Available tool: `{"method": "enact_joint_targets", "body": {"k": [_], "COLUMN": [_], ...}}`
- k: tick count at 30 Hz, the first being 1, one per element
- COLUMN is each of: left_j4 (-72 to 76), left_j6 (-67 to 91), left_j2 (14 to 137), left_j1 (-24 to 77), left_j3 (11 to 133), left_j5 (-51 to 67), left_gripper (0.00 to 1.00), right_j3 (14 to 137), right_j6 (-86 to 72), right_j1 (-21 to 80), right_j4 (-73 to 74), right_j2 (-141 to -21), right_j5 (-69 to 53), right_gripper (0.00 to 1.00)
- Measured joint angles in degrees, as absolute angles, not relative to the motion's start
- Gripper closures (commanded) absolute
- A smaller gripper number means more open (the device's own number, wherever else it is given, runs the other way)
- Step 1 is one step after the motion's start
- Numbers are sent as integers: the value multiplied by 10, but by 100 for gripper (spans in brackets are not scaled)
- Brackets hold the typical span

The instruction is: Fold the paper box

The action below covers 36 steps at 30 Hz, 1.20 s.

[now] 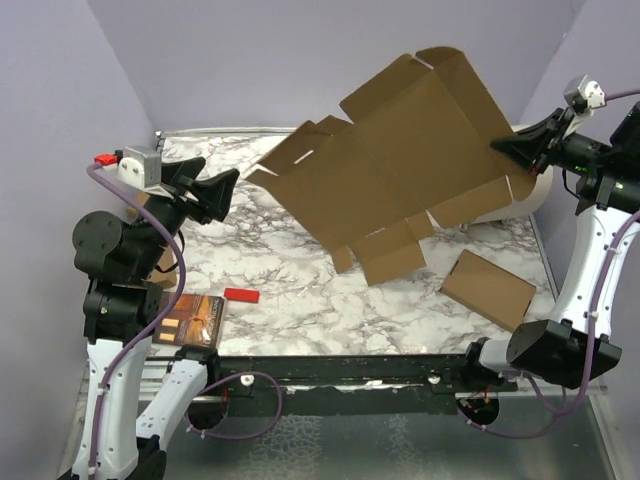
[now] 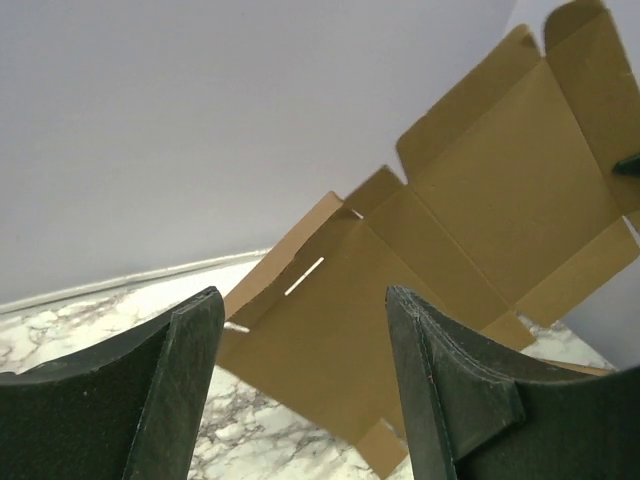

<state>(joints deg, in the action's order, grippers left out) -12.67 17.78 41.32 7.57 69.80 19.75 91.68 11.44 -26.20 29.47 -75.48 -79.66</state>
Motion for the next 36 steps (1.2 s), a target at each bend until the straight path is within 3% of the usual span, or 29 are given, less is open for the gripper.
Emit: {"method": "enact_joint_targets", "body": {"k": [6,15,18,23,28,36], "left_j4": [-103,113,169,256,359,430], "left_j6": [172,196,196,199,239,284], "left_j2": [430,567,627,707,757,786], "left_j1": [76,76,76,76,76,100], "left_j3": [682,648,649,689,747,767], "left_j5": [265,441,477,525,557,585], "left_gripper": [25,12,11,16,33,35], "right_j3": [941,987,1032,1111,1151,1159], "right_j6": [217,287,298,305,305,302], "right_j1": [-202,-138,-130,-110,-88,-49], "right_j4": [412,500,513,533,536,536], "right_j2": [-780,-794,-807,-836,-847,-848], "right_j5": [-743,-692,-690,-689,-689,-686], "right_gripper": [99,99,99,99,99,99]}}
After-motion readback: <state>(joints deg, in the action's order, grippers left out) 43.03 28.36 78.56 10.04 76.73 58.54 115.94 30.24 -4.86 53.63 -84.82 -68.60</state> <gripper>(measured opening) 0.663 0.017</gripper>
